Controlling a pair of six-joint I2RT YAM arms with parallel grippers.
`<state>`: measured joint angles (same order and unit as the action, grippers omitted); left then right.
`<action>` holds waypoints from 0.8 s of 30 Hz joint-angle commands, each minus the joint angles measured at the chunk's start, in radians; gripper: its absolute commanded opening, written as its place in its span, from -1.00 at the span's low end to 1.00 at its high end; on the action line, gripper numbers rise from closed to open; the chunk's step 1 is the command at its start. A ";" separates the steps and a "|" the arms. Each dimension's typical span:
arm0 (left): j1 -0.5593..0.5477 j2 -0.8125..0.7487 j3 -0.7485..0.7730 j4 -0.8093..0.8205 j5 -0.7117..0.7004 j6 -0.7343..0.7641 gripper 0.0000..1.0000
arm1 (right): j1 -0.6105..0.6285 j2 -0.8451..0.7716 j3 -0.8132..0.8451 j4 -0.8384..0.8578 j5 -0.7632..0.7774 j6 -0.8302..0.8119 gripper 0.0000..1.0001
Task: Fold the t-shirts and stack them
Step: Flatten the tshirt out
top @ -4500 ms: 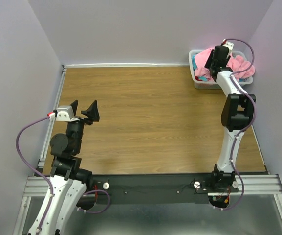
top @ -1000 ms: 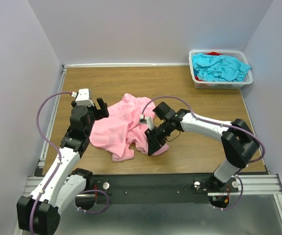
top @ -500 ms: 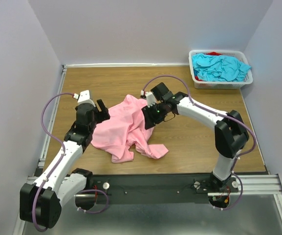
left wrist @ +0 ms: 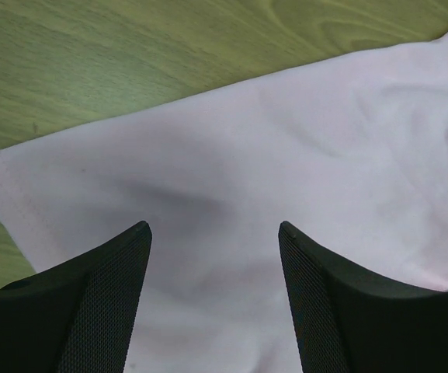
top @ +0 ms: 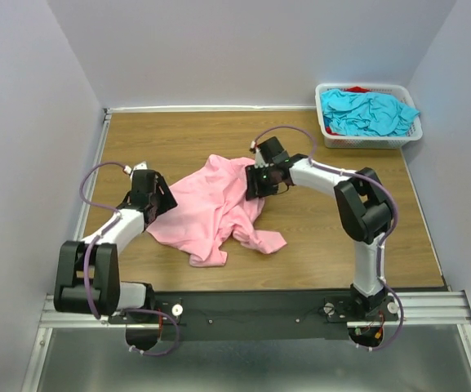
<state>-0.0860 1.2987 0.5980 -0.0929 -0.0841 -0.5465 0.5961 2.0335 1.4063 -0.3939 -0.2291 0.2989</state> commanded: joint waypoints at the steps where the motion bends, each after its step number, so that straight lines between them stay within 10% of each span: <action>1: 0.011 0.089 0.057 0.033 0.072 0.026 0.48 | -0.114 0.053 0.000 0.030 0.088 0.003 0.07; 12: 0.011 0.332 0.196 -0.011 -0.017 0.057 0.41 | -0.186 0.094 0.036 0.030 0.122 -0.023 0.07; 24: 0.037 0.732 0.773 -0.128 -0.310 0.227 0.39 | -0.251 0.059 0.051 0.011 0.336 -0.147 0.09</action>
<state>-0.0597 1.9419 1.2457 -0.1852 -0.2825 -0.3737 0.3622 2.0686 1.4460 -0.3206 -0.0219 0.2127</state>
